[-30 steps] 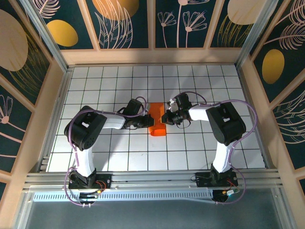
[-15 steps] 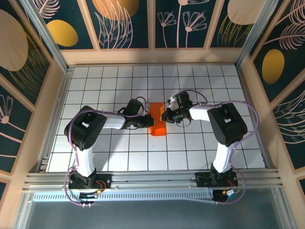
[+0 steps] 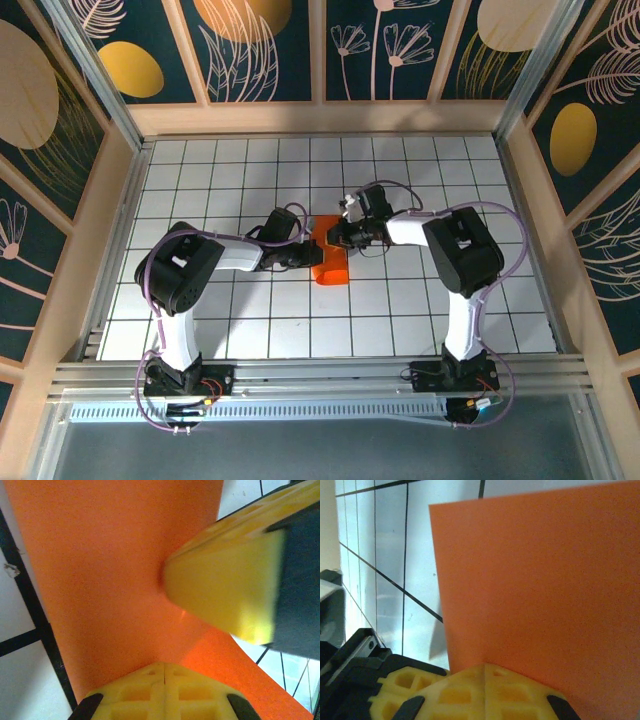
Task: Fold a paper plane with a square sheet of paper (fold left side to right side)
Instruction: Hold the square sheet of paper at the center of the table, then first fold the square sheet of paper in half at the center of the table.
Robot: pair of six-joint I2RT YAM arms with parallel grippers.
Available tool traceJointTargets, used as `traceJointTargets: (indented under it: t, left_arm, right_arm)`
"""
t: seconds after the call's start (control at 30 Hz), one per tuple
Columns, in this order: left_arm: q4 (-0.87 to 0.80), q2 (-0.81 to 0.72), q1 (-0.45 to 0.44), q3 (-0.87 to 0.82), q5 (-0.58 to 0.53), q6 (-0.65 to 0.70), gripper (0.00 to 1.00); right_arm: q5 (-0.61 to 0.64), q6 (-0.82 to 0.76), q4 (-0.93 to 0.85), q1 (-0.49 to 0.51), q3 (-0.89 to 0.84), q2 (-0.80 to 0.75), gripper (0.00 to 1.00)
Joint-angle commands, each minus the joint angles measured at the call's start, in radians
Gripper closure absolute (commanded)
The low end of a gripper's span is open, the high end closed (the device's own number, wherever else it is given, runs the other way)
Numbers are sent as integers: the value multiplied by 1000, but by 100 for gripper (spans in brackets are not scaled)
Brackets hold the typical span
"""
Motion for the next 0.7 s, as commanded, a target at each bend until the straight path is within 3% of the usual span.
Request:
traceJointTargets:
  t: [0.0,0.3,0.67]
  left_arm:
    - [-68,36,-6,-38,-30,8,100]
    - [-83,-18,-8,-85,-21,18,100]
    - [-61,-148,-31,-270,4,-9,100]
  right_arm:
    - [-6,-5,-19,13,43,34,100]
    - [107,-19,-105,0,20,68,100]
    - [132,-28,-120,-11,4,74,100]
